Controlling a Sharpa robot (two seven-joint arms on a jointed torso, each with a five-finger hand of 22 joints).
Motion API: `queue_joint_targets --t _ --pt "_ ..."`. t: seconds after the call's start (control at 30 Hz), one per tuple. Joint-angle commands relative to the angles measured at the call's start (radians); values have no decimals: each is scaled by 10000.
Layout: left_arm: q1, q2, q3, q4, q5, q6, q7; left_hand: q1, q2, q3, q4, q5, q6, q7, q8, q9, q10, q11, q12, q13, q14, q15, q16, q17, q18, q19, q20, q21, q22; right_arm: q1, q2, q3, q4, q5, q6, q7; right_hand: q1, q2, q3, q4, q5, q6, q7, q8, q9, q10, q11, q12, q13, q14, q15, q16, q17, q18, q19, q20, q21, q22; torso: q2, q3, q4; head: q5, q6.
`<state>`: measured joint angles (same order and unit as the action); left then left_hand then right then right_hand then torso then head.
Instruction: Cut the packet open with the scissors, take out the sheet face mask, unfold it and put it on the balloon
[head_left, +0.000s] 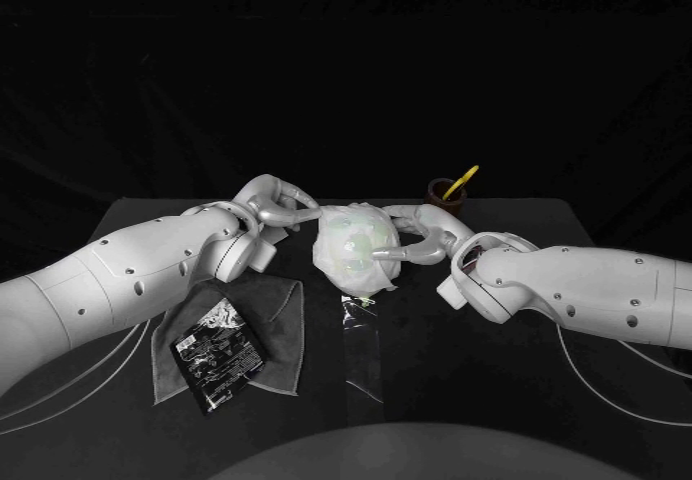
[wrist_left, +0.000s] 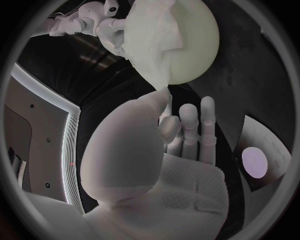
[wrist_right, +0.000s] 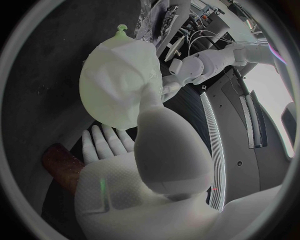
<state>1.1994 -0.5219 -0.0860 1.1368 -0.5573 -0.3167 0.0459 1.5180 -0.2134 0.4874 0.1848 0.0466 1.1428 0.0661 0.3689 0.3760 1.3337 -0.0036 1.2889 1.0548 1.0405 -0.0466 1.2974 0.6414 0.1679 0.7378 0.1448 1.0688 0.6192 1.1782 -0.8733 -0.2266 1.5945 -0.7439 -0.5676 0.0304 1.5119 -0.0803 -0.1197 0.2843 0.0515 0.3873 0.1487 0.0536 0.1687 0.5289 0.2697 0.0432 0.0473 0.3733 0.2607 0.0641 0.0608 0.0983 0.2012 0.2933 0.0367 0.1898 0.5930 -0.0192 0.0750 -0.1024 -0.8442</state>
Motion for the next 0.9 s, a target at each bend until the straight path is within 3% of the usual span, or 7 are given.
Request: queue_joint_targets --t 0.03,0.4,0.8,0.87,0.9 --pt "-6 89 14 -76 -226 -69 143 -132 -2 87 -30 24 -63 10 52 607 29 12 -28 4 7 32 51 6 122 -70 -4 72 17 -19 4 -10 21 -153 27 -61 61 8 24 12 -36 73 1521 61 8 46 -10 53 10 36 5 -68 -13 -40 -42 5 -31 -8 -2 2 -5 0 -14" --pt "-2 331 15 -585 -1276 331 -37 -214 -39 226 -132 24 -83 19 80 660 22 18 -38 -12 33 35 70 44 125 -89 -1 119 40 -19 4 -10 40 -189 22 -72 72 15 26 9 -36 89 1522 66 13 59 -11 54 11 43 6 -69 -12 -42 -50 5 -33 -14 -2 1 -22 -9 -27" --pt "-2 395 12 -1227 -2048 387 -153 -351 -98 493 -345 23 -101 50 131 759 22 38 -48 -42 135 43 141 178 134 -100 -12 239 97 -20 3 -10 35 -197 18 -67 72 15 26 9 -36 89 1522 66 13 59 -11 54 11 43 6 -69 -12 -42 -50 5 -33 -14 -7 0 6 -35 -20" --pt "-1 328 12 -1213 -1756 399 -116 -497 -78 565 -339 21 -190 51 111 783 -210 51 -307 -452 -113 67 0 -201 121 -129 3 244 97 -20 2 -10 32 -197 18 -66 72 15 26 9 -36 89 1522 66 13 59 -11 54 11 43 6 -69 -12 -42 -50 5 -33 -14 -7 -1 12 -34 -17" --pt "-1 286 11 -1173 -1568 435 -100 -654 6 643 -270 39 -489 112 -26 756 -1263 92 -1491 -2192 -691 156 -381 -902 93 -247 35 145 47 -21 1 -10 31 -197 18 -66 72 15 26 9 -36 89 1522 66 13 59 -11 54 11 43 6 -69 -12 -42 -50 5 -33 -14 -6 -1 17 -31 -15"
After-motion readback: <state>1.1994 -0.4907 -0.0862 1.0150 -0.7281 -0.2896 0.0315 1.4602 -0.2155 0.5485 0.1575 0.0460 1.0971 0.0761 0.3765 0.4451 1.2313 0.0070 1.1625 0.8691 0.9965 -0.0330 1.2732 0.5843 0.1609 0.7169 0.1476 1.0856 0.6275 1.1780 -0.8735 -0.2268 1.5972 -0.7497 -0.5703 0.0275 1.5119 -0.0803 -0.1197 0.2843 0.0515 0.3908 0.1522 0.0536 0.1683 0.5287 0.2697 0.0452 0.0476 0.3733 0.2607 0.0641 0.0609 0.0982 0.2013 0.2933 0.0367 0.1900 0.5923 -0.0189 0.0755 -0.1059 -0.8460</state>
